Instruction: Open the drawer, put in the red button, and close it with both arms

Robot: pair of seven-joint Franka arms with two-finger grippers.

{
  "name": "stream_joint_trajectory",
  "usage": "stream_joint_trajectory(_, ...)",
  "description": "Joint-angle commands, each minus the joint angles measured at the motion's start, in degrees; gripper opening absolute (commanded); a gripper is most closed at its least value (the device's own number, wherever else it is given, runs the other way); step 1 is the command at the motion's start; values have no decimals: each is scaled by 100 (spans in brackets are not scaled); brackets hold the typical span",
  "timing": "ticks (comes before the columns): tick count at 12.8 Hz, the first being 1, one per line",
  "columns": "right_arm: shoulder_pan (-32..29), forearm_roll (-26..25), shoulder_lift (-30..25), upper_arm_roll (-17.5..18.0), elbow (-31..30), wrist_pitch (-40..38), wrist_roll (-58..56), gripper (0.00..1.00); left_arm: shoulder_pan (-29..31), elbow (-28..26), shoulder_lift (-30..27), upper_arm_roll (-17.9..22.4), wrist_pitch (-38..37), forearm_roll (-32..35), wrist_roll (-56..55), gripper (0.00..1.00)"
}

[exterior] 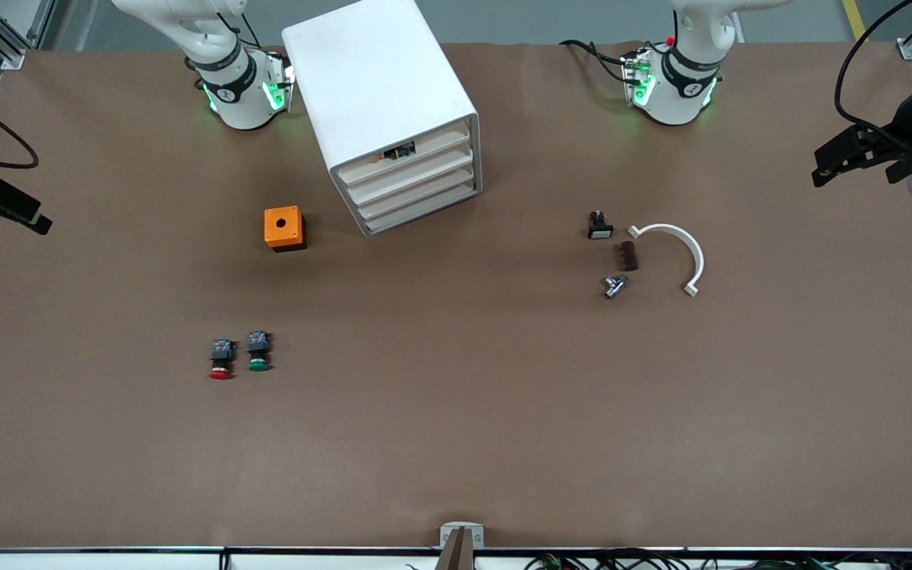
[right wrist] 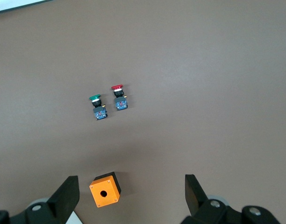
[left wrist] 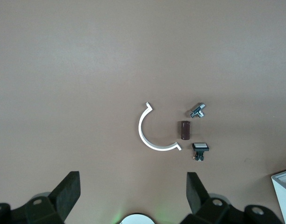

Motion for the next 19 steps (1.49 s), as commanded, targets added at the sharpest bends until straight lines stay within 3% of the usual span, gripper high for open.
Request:
stream_joint_trajectory(1, -102, 70, -16, 70, 26, -59, -8, 100, 28, 208, 144, -32, -69, 10, 31, 100)
stream_joint_trajectory(6, -102, 70, -7, 70, 26, -59, 1, 100, 46, 261, 293, -14, -69, 19, 13, 100)
stream_joint_trajectory(11, -93, 79, -16, 70, 26, -68, 1, 100, -60, 305, 1285, -67, -25, -60, -433, 100)
stream_joint_trajectory(13, -93, 79, -7, 70, 26, -68, 1, 100, -199, 682, 1961, -137, -25, -69, -976, 100)
stream_joint_trajectory(19, -93, 70, -16, 70, 26, -59, 1, 100, -902, 850, 3096, -146, 45, -95, -3446, 100)
